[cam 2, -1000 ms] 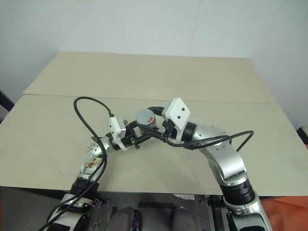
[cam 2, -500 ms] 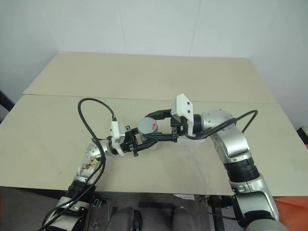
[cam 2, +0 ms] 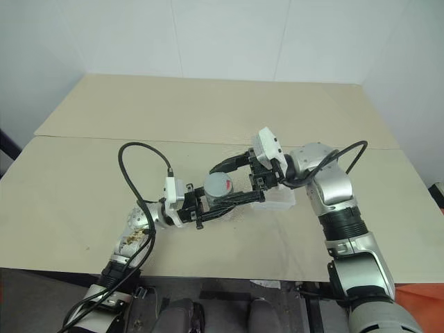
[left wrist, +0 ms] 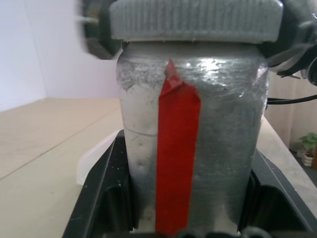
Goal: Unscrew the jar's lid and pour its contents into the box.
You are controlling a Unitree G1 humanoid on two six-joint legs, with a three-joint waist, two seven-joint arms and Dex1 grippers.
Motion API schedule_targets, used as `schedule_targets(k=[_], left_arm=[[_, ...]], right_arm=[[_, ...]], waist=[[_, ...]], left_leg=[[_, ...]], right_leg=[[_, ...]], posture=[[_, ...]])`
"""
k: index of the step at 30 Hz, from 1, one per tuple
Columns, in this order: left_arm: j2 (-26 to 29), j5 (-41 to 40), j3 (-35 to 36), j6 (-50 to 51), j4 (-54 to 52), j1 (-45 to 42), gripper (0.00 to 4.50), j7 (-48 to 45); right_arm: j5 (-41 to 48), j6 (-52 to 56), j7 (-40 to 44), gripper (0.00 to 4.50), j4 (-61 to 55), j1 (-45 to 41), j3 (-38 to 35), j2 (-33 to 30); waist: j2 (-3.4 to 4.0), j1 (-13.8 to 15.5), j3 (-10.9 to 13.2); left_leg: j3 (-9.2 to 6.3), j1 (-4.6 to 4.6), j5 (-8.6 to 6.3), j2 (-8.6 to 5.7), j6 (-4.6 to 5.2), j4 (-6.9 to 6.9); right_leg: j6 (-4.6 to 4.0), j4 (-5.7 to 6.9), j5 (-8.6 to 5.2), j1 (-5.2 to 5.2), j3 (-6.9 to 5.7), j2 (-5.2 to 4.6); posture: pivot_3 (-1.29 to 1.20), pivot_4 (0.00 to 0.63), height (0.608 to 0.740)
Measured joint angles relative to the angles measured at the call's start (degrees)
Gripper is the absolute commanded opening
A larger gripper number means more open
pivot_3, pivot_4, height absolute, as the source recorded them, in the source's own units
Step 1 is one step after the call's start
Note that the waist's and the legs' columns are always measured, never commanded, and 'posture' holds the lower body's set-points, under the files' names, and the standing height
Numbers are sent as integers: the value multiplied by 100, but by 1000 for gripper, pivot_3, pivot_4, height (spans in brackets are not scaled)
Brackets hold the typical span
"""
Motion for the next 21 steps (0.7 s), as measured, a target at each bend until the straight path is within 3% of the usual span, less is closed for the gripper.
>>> schedule_targets(k=[11,21], left_arm=[[-68,-87,-2,-3,1,-1,2036,-8],[-139,8,64,-128,110,6,2036,285]], right_arm=[[37,-312,-60,4452,-199,298,-295,-228],[375,248,-1419,4452,-1966,1193,-1024,-579]], waist=[[0,6,0],[0,-7,0]], left_leg=[[-1,0,1,0,-1,0],[-7,5,-1,2,1,-1]], right_leg=[[0,-1,0,0,0,0],[0,-6,0,-1,3,-1]], posture=[[0,150,740],[0,150,740]])
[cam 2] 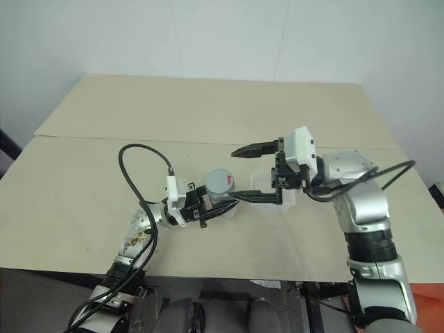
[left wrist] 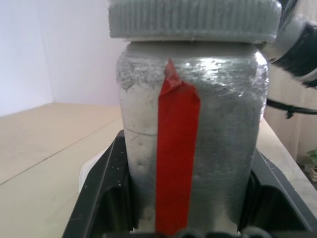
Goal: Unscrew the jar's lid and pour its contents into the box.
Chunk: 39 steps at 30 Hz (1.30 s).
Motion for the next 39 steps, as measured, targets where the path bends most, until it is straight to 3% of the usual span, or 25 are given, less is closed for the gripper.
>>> schedule_targets(k=[6,13,39], left_arm=[[-97,94,6,-137,208,-59,2036,108],[-124,94,5,-156,268,-187,2036,122],[-42,92,93,-193,350,-172,2036,76]], right_arm=[[-62,543,-1052,4452,-1012,369,305,266],[-751,641,-2304,4452,-904,327,740,854],[-370,763,-2358,4452,-1027,687,506,438]], waist=[[0,3,0],[0,14,0],[0,10,0]], left_leg=[[0,1,0,-1,1,0],[5,-5,0,-4,0,0],[2,-4,-3,-3,5,0]], right_leg=[[0,-9,0,0,0,0],[0,-4,0,0,-2,0],[0,-22,0,1,-1,0]], posture=[[0,150,740],[0,150,740],[0,150,740]])
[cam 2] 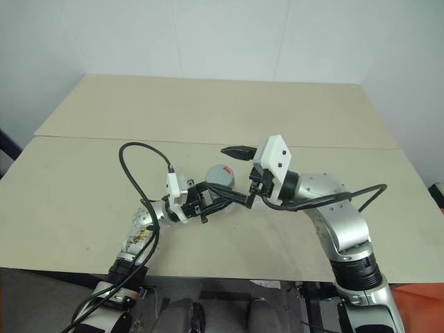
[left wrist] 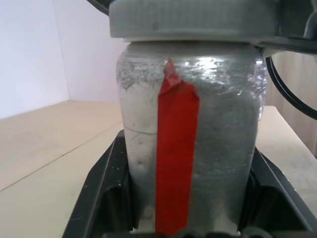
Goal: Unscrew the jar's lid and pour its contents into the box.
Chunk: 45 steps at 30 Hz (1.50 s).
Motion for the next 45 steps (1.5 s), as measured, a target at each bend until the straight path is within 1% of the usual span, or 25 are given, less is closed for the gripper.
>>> schedule_targets(k=[15,19,23,27,30,33,38,45], left_arm=[[-7,0,34,-116,118,-2,2036,-117],[-8,0,38,-132,121,-2,2036,-122],[-12,0,37,-164,130,-4,2036,-123],[-30,0,37,-186,153,-9,2036,-119],[-62,0,30,-189,153,-13,2036,-116],[-76,0,21,-189,151,-12,2036,-114],[-81,0,7,-189,146,-12,2036,-113],[-76,1,6,-189,146,-10,2036,-99]], right_arm=[[123,-52,184,4452,-60,245,-391,-316],[293,-66,262,4452,-70,270,-563,-330],[550,-49,266,4452,-246,263,-581,-285],[554,-13,113,4452,-478,202,-369,-79],[319,-34,16,4452,-412,193,-8,169],[68,-95,-92,4452,-200,115,186,324],[-166,-163,-191,4452,69,-25,212,398],[-284,-200,-169,4452,111,-24,220,382]], waist=[[0,2,0],[0,2,0],[0,1,0],[0,-1,0],[0,-2,0],[0,2,0],[0,3,0],[0,-1,0]], left_leg=[[-1,0,-1,1,1,-1],[-2,0,-1,1,1,-1],[-4,0,-1,1,1,-1],[-4,2,-1,1,1,-1],[-2,1,-1,1,1,0],[0,-1,-1,0,1,1],[2,-1,0,0,0,0],[1,0,0,0,1,0]], right_leg=[[0,-5,0,1,0,1],[0,-6,0,2,0,1],[0,-5,0,1,0,1],[0,-4,0,2,0,1],[0,-2,0,1,0,1],[0,-4,0,1,0,0],[0,-4,0,1,-2,1],[0,-3,0,1,-1,1]], posture=[[0,150,740],[0,150,740],[0,150,740],[0,150,740],[0,150,740],[0,150,740],[0,150,740],[0,150,740]])
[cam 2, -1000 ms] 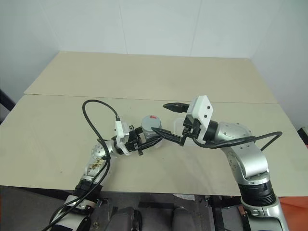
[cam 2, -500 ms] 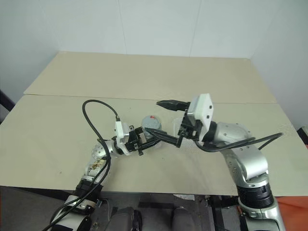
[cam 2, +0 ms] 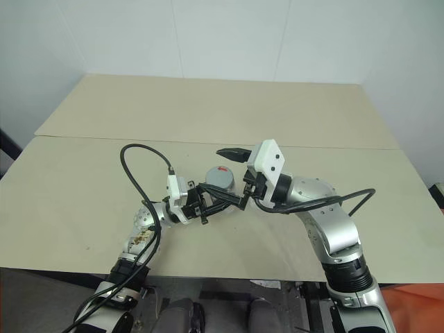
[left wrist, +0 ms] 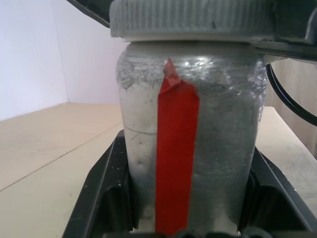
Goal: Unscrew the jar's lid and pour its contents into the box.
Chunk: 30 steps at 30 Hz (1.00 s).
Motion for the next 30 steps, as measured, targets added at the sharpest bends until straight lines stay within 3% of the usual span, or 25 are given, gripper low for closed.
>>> schedule_targets(k=[30], left_arm=[[12,-1,-5,-37,5,2,2036,-75]], right_arm=[[298,-186,524,4452,-159,632,-728,-980]], waist=[[0,10,0]], left_leg=[[-4,0,-1,0,2,0]], right_leg=[[1,-7,0,4,1,0]], posture=[[0,150,740]])
